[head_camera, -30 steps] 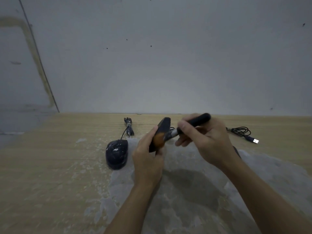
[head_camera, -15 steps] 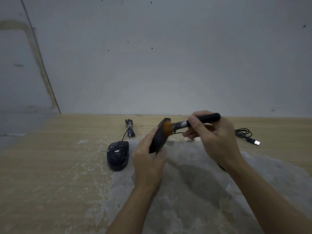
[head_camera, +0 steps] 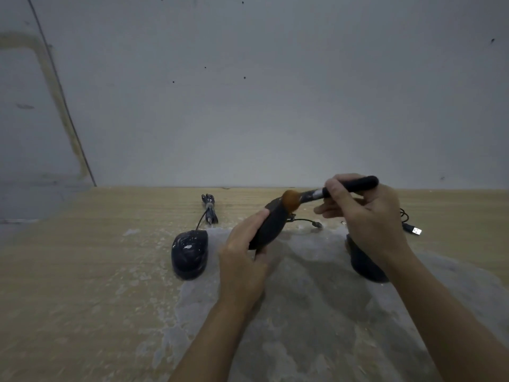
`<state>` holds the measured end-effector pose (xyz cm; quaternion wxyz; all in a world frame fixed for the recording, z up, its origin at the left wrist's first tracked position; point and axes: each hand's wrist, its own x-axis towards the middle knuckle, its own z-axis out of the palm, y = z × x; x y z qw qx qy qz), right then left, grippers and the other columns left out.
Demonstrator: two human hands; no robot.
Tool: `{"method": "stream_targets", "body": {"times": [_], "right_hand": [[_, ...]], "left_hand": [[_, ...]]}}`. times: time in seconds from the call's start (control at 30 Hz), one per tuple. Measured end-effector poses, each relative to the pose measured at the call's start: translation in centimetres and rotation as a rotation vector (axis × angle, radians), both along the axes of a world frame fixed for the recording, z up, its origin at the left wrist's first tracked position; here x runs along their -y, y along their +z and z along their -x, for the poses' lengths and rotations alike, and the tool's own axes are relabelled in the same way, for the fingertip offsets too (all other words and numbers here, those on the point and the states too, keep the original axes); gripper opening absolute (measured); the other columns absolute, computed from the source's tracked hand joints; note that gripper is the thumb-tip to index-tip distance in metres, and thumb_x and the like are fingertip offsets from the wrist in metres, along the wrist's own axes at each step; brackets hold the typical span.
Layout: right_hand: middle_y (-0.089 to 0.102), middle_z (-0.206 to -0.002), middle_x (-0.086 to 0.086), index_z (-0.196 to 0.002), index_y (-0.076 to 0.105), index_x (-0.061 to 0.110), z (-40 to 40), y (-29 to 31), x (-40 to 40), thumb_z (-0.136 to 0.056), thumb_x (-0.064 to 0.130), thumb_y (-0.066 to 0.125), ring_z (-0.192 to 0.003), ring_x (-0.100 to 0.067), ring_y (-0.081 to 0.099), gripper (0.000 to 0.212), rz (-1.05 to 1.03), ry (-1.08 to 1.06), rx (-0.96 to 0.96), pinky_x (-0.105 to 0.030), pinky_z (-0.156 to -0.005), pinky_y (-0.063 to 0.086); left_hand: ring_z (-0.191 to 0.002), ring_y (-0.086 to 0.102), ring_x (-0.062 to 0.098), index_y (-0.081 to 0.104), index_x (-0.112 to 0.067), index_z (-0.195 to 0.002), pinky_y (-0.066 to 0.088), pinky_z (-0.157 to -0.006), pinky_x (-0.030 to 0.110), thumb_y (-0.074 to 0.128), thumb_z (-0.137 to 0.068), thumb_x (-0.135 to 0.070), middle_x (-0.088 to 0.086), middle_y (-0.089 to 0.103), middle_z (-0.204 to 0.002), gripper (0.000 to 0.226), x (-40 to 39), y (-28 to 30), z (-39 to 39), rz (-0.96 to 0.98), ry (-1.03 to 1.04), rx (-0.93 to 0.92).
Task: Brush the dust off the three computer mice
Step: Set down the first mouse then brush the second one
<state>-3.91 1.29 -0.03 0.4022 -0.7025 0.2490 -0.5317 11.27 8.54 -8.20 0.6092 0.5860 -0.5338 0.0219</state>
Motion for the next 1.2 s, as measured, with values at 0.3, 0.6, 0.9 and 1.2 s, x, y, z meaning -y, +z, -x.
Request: {"method": "stream_targets", "body": {"times": [0.3, 0.6, 0.9, 1.2], "right_hand": [[0.068, -0.077, -0.012, -0.088, 0.063, 0.011, -0.7, -0.6, -0.1, -0.088, 0.014, 0.055, -0.06, -0.023, 0.07, 0.008, -0.022, -0.038, 0.045, -0.027, -0.058, 0.059], [0.068, -0.077, -0.001, -0.081, 0.063, 0.021, -1.2, -0.7, -0.8, -0.087, 0.015, 0.058, -0.063, -0.019, 0.07, 0.01, 0.046, -0.062, -0.02, -0.028, -0.06, 0.059], [0.068, -0.07, -0.001, -0.08, 0.064, 0.015, -2.5, -0.6, -2.7, -0.085, 0.011, 0.058, -0.058, -0.019, 0.069, 0.009, 0.048, 0.216, -0.158, -0.023, -0.055, 0.056], [0.068, -0.073, -0.007, -0.081, 0.064, 0.015, -2.1, -0.6, -2.5, -0.084, 0.011, 0.059, -0.057, -0.022, 0.069, 0.008, 0.054, 0.211, -0.162, -0.023, -0.053, 0.056]], "left_hand": [[-0.115, 0.05, 0.002, 0.057, -0.014, -0.124, 0.035, -0.099, 0.006, 0.064, -0.069, 0.014, -0.005, 0.059, -0.121, 0.062, 0.2, -0.1, -0.3, -0.019, 0.03, 0.023], [-0.107, 0.053, -0.012, 0.057, -0.024, -0.121, 0.042, -0.094, 0.009, 0.068, -0.073, 0.005, -0.014, 0.061, -0.113, 0.057, -0.1, 0.4, -0.4, -0.059, -0.005, -0.074], [-0.101, 0.062, 0.009, 0.058, -0.019, -0.12, 0.05, -0.09, 0.021, 0.074, -0.072, -0.004, -0.006, 0.066, -0.109, 0.052, -0.2, -0.1, -1.0, -0.11, 0.004, -0.131], [-0.101, 0.059, 0.009, 0.056, -0.022, -0.12, 0.049, -0.089, 0.016, 0.072, -0.073, -0.004, -0.007, 0.062, -0.107, 0.053, -0.1, -0.1, -0.4, -0.128, -0.003, -0.048]]}}
